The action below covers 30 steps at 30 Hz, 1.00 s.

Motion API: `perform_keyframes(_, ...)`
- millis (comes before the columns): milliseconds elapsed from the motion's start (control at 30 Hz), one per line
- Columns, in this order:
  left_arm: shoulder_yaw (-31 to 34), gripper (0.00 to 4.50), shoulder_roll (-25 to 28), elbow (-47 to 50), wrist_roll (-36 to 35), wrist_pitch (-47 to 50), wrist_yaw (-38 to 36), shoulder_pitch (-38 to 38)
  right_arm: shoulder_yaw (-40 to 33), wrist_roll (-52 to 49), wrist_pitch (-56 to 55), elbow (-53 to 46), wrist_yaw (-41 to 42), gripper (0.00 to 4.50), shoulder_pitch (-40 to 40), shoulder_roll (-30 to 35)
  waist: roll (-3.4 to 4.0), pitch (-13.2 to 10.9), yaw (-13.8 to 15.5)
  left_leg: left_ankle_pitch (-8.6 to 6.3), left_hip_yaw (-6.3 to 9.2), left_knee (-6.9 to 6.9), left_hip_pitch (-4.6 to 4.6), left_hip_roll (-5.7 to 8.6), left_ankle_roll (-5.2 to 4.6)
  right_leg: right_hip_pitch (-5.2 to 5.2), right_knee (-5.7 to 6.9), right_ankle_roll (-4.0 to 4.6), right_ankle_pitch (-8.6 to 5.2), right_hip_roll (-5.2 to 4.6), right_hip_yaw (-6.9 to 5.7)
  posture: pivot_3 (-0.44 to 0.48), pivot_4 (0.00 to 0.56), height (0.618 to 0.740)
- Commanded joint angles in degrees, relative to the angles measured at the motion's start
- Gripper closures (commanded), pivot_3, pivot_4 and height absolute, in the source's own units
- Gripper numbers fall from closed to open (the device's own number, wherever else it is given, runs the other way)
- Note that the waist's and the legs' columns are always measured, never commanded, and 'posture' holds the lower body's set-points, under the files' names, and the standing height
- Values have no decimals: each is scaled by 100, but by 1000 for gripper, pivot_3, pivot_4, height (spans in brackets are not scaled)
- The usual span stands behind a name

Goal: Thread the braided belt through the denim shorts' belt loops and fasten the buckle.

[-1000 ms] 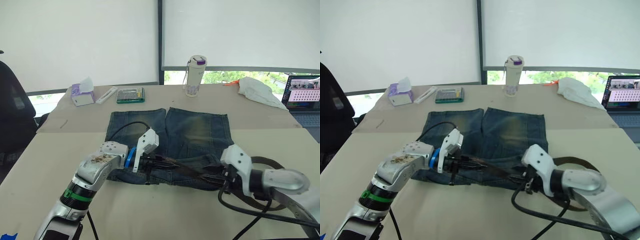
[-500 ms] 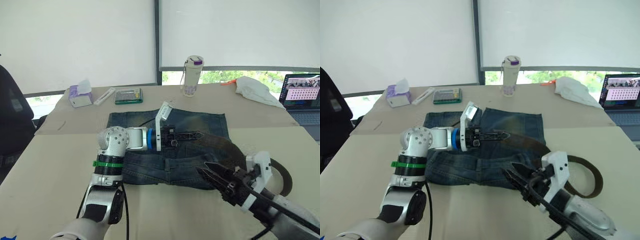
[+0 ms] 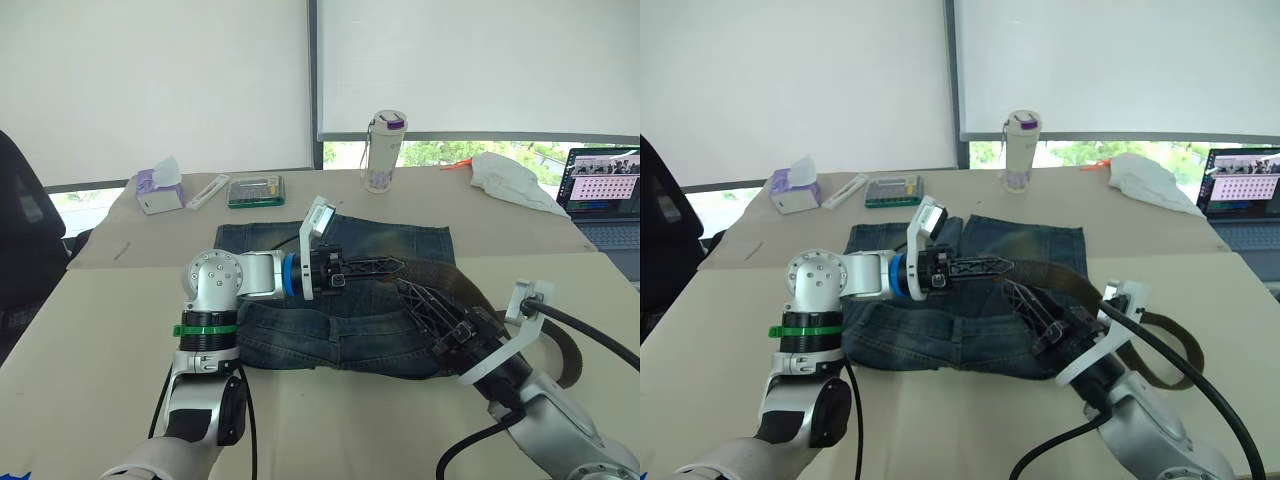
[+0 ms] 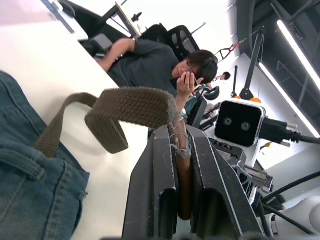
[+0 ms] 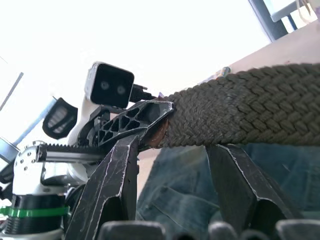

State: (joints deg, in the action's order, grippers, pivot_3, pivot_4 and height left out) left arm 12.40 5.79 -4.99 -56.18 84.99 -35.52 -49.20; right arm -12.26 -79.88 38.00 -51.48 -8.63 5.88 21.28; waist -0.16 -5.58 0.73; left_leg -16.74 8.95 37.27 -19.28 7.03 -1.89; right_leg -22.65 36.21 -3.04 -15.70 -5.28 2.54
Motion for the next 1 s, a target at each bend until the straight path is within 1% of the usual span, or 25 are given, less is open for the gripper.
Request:
perform_keyframes(33,-64,4500,-43,173,-173,115,66,39,11,-100,-370,-21,-114,2392,-205,53,0,0,3,0,0,0,0,0,0,0,0,0,0,0,0,0,150,740)
perform_keyframes(100,-29,4500,-47,191,-228,139,90,56,46,-124,-479,36,-197,2925,-276,6,0,0,-2,0,0,0,0,0,0,0,0,0,0,0,0,0,150,740)
perform_keyframes(167,-16,4500,-39,202,-261,153,103,73,65,-137,-564,65,-243,3621,-330,-27,1,1,-7,0,0,0,0,-1,0,-1,1,0,0,-1,1,0,150,740)
perform_keyframes(200,-9,4500,-31,194,-260,149,111,84,50,-173,-650,84,-286,3901,-364,-82,2,1,-7,0,-1,-1,0,-1,0,-2,1,0,0,-1,1,0,150,740)
perform_keyframes(333,9,4500,-1,142,-223,107,131,91,-29,-462,-898,115,-320,3901,-409,-169,1,1,0,1,0,-3,0,-1,2,-2,1,0,0,0,0,0,150,740)
perform_keyframes(433,-25,4500,20,149,-240,94,127,105,5,-411,-974,104,-388,3047,-461,-128,2,1,-1,1,-1,-2,0,4,1,-1,0,0,0,-1,1,0,150,740)
perform_keyframes(467,-42,4500,31,159,-253,89,124,119,25,-386,-1007,115,-421,2691,-480,-116,3,2,-5,1,0,-2,0,3,1,-2,0,0,0,1,0,0,150,740)
perform_keyframes(600,-88,4500,62,165,-274,45,131,156,59,-315,-1079,172,-471,2691,-535,-40,3,2,-15,1,-1,-4,0,1,2,-6,2,0,0,1,2,0,150,740)
perform_keyframes(633,-84,4500,66,166,-282,37,138,159,71,-310,-1074,173,-472,2960,-536,-11,3,2,-13,1,-1,-4,0,1,1,-6,2,0,0,1,2,0,150,740)
perform_keyframes(767,-85,4500,65,160,-298,-10,168,163,158,-354,-984,122,-423,4310,-493,191,3,2,-6,1,-1,-3,-1,3,1,-5,1,0,0,1,1,0,150,740)
perform_keyframes(800,-93,4500,67,167,-297,-31,174,169,166,-344,-944,105,-426,4457,-468,285,3,2,-5,1,-1,-3,-1,3,1,-5,1,0,0,1,1,0,150,740)
perform_keyframes(1000,-96,4500,69,199,-297,-150,213,210,-14,-378,-907,48,-361,4457,-255,850,1,1,-3,1,-1,-3,-1,2,1,-3,0,0,0,1,2,0,150,740)
